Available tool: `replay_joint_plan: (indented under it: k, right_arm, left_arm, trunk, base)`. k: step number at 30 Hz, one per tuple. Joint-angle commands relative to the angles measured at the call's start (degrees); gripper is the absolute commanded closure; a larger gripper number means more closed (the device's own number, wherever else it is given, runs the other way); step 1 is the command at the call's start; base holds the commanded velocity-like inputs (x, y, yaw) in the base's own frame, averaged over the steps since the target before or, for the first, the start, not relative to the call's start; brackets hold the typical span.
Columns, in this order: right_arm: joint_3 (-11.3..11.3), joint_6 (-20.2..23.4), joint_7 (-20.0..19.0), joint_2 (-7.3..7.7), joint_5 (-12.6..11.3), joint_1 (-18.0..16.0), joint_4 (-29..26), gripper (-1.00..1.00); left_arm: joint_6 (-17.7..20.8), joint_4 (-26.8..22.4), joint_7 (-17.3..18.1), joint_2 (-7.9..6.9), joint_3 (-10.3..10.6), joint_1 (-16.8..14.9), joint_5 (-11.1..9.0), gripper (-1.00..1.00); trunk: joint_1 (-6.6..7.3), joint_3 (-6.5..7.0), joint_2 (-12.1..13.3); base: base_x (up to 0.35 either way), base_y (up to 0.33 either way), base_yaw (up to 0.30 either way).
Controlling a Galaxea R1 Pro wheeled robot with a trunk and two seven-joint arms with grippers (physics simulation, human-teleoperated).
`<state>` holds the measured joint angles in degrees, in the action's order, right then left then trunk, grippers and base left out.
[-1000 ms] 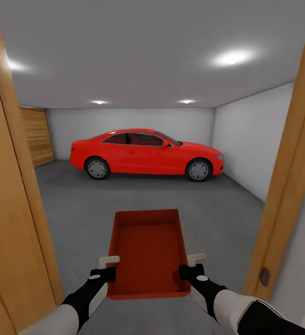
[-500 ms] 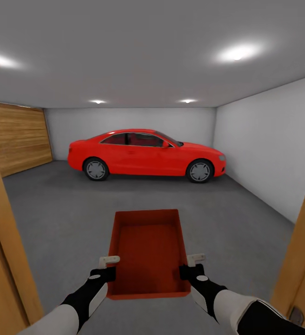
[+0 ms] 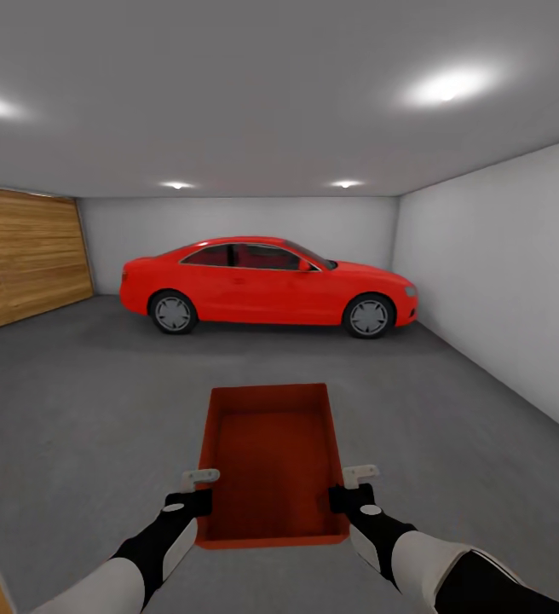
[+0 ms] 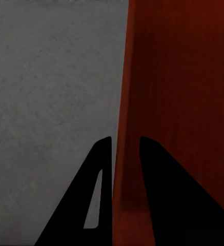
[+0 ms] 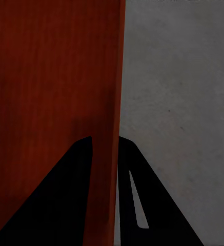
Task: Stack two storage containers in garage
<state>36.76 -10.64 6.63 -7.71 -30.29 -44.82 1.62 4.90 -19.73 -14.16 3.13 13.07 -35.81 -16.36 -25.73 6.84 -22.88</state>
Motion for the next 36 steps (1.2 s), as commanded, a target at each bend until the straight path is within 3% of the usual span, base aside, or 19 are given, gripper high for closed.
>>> replay_joint_plan:
  k: [1,36]
  right_arm:
    - [-1.96,-0.12,-3.11,-0.03,0.06,0.00,0.14,1.00]
    - [-1.96,-0.16,-3.11,-0.03,0.06,0.00,0.14,1.00]
  left_arm:
    - [-1.38,-0.27,-3.42,-0.31,-2.23,-0.05,0.90,1.00]
    - [-1.38,-0.22,-3.42,-0.31,-2.26,-0.05,0.90,1.00]
  trunk:
    - [-0.05,-0.02,-0.04]
    - [-0.05,-0.02,-0.04]
  base:
    - [0.320,0.000,0.000]
    - [0.320,0.000,0.000]
